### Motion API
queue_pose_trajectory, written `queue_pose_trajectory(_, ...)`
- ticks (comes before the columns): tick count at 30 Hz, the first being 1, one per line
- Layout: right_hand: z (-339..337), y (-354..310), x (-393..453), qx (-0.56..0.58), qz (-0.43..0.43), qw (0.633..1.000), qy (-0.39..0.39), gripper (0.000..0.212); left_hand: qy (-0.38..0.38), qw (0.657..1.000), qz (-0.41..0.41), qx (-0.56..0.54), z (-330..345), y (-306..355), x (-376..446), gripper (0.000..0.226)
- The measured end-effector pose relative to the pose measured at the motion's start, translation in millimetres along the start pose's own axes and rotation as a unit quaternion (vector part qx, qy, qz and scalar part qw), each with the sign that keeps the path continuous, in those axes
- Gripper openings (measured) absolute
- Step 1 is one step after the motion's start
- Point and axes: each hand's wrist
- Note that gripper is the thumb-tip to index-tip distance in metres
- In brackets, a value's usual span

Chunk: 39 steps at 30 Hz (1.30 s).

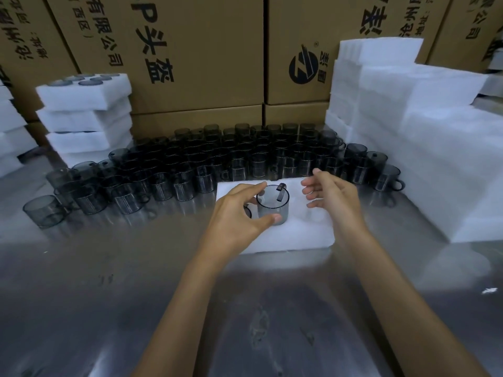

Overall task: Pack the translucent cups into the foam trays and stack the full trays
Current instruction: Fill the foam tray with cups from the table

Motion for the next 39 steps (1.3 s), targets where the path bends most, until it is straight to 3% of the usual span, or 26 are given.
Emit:
queue_pose_trajectory(3, -1, 7, -2, 0.003, -0.022, 1.0, 0.013, 0.03, -0.024, 1.0, -0.008, -0.002, -3, -3, 0, 0.064)
queue_pose_trajectory(6, -3, 11, -9, -0.074, -0.126, 0.989, -0.003, 0.024, -0.042, 0.998, 0.004, 0.037, 0, -2, 0, 0.066)
queue_pose_trajectory(10, -5, 15, -22, -0.256, -0.25, 0.93, -0.088, 0.042, -0.068, 0.992, 0.032, 0.102, 2, 1, -2, 0.073)
queue_pose_trajectory(16, -6, 19, -28, -0.344, -0.272, 0.896, -0.073, 0.047, -0.151, 0.965, 0.105, 0.189, 5, 2, -6, 0.082)
queue_pose_trajectory(22, -5, 29, -24, -0.414, -0.272, 0.868, -0.035, 0.045, -0.17, 0.964, 0.08, 0.186, 11, -5, -6, 0.073)
queue_pose_trajectory(26, -4, 29, -21, -0.525, -0.296, 0.797, -0.049, 0.055, -0.172, 0.967, 0.023, 0.188, 14, -9, -7, 0.078)
queue_pose_trajectory(29, -2, 27, -22, -0.562, -0.299, 0.77, -0.043, 0.064, -0.186, 0.962, 0.01, 0.201, 15, -11, -5, 0.082)
queue_pose_trajectory(32, -3, 27, -22, -0.56, -0.275, 0.78, -0.049, 0.059, -0.187, 0.963, 0.013, 0.195, 15, -11, -4, 0.08)
queue_pose_trajectory(36, -7, 35, -25, -0.493, -0.263, 0.828, -0.056, 0.052, -0.172, 0.968, 0.013, 0.182, 14, -11, -4, 0.077)
queue_pose_trajectory(39, -12, 35, -7, -0.34, -0.211, 0.916, -0.016, 0.045, -0.138, 0.975, 0.038, 0.171, 14, -9, -7, 0.071)
Point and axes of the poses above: each hand's wrist, its own x-axis towards the middle knuckle, its own z-axis out of the palm, y = z × x, and after that the axes turned 9 degrees about z, right-handed
